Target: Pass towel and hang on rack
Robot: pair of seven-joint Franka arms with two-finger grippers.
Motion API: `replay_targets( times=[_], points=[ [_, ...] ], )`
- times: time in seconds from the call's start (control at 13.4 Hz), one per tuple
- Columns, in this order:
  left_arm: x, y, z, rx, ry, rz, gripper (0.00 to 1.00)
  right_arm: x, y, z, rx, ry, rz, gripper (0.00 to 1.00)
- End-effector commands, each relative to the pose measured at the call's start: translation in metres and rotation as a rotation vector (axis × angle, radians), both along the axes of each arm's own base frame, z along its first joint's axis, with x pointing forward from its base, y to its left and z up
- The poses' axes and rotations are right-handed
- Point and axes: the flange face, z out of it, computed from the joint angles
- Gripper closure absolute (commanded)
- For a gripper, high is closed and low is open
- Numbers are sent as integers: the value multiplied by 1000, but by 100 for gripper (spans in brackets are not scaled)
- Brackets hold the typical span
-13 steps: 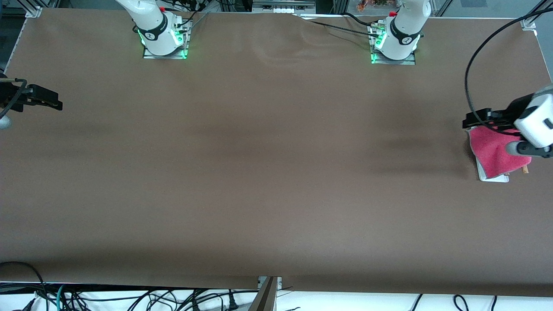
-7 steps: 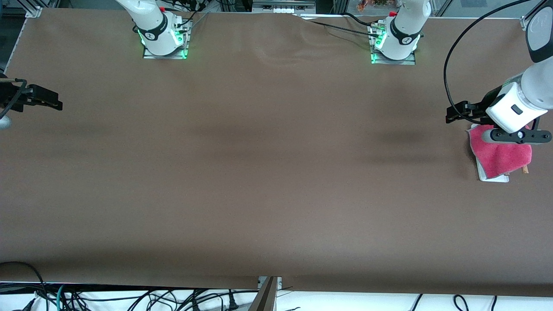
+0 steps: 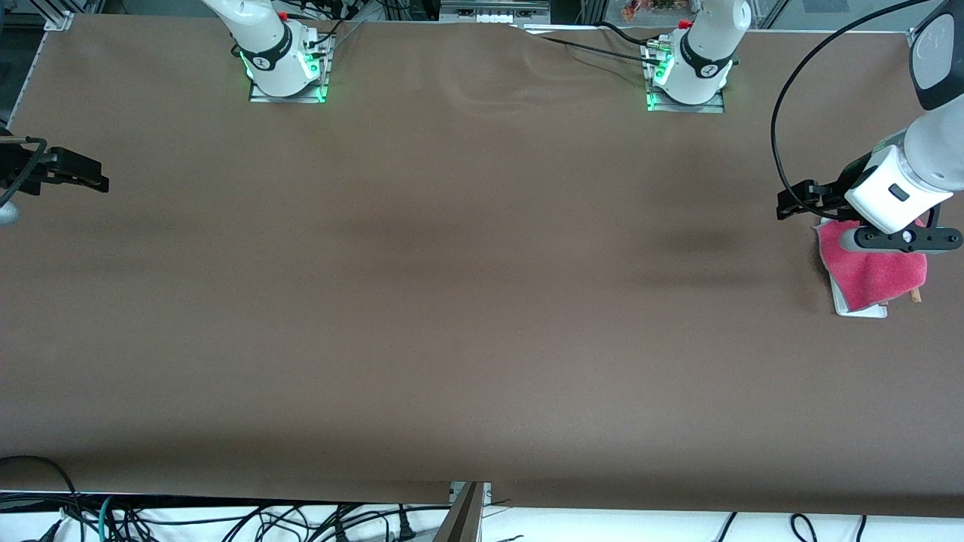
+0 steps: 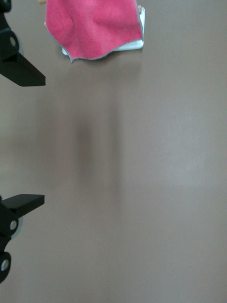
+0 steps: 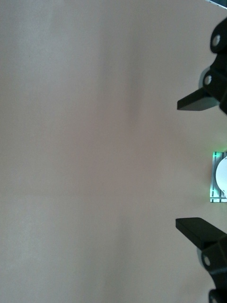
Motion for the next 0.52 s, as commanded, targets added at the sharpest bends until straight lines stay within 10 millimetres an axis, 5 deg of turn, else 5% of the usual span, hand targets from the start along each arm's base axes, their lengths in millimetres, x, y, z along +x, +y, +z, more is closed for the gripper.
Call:
replay_targets(
  times=[0.0, 0.45],
  points=[
    [-13, -6, 17, -5, -32, 15, 0, -2, -2, 1, 15, -5, -4, 0],
    [-12, -1, 18, -20, -31, 14, 0, 0, -2, -2, 14, 0, -3, 0]
  ],
)
